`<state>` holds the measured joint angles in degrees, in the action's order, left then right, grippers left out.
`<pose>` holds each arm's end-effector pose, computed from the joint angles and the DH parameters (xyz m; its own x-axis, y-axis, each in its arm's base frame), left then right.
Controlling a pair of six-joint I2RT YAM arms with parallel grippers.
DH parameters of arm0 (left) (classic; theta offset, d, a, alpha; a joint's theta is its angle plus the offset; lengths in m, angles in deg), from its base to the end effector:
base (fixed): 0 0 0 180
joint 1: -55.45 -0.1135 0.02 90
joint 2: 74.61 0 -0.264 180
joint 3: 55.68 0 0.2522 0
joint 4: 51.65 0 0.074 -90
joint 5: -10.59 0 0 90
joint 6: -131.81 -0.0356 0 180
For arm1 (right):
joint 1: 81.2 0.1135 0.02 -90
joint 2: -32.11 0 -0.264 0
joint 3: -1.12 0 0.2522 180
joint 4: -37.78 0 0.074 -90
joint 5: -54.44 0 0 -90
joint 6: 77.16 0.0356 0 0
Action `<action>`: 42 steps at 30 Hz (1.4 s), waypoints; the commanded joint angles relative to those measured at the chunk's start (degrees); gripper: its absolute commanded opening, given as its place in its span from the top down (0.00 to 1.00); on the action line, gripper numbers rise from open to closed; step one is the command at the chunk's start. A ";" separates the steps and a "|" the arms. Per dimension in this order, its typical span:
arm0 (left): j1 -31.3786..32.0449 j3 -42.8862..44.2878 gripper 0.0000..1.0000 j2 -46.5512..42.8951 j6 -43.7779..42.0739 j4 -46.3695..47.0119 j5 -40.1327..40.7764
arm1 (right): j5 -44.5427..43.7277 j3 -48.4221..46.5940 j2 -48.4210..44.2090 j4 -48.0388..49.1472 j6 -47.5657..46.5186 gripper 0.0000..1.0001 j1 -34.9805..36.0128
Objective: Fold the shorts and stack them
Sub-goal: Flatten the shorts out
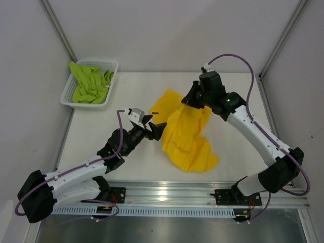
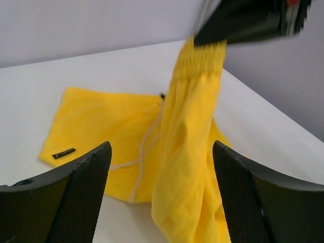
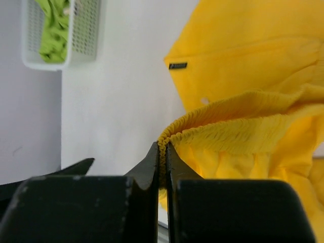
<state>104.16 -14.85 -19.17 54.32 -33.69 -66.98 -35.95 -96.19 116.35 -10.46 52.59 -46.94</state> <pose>0.1528 -0.1624 0.2737 -0.0906 -0.2174 -0.9719 0.5863 0.7772 -0.2285 0.2719 0.1849 0.3701 -0.7230 0.2812 -0.6310 -0.1249 0.8452 0.5197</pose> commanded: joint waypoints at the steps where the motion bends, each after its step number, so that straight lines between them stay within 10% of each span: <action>1: -0.98 2.01 0.17 0.36 0.77 -0.52 -11.26 | 3.28 -9.58 -3.65 -3.74 -4.85 1.00 -2.97; 25: -4.67 18.46 0.25 23.22 -1.18 9.84 -24.46 | 16.90 -26.93 -0.84 -10.52 -13.56 1.00 -13.25; 29: -5.11 19.77 0.44 25.76 -0.39 11.87 -27.54 | 16.91 -26.58 -0.93 -10.26 -13.20 1.00 -13.25; 34: -5.11 22.59 0.92 27.36 0.67 8.44 -29.83 | 15.50 -26.32 -0.66 -9.91 -12.33 1.00 -13.87; 42: -5.11 38.12 1.00 20.32 -7.67 -26.54 -9.20 | 18.04 -28.76 1.44 0.80 -6.71 1.00 -17.29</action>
<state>99.46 12.51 5.55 52.20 -43.04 -86.24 -20.54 -120.74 117.47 -19.84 42.86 -62.99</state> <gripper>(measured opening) 0.015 0.022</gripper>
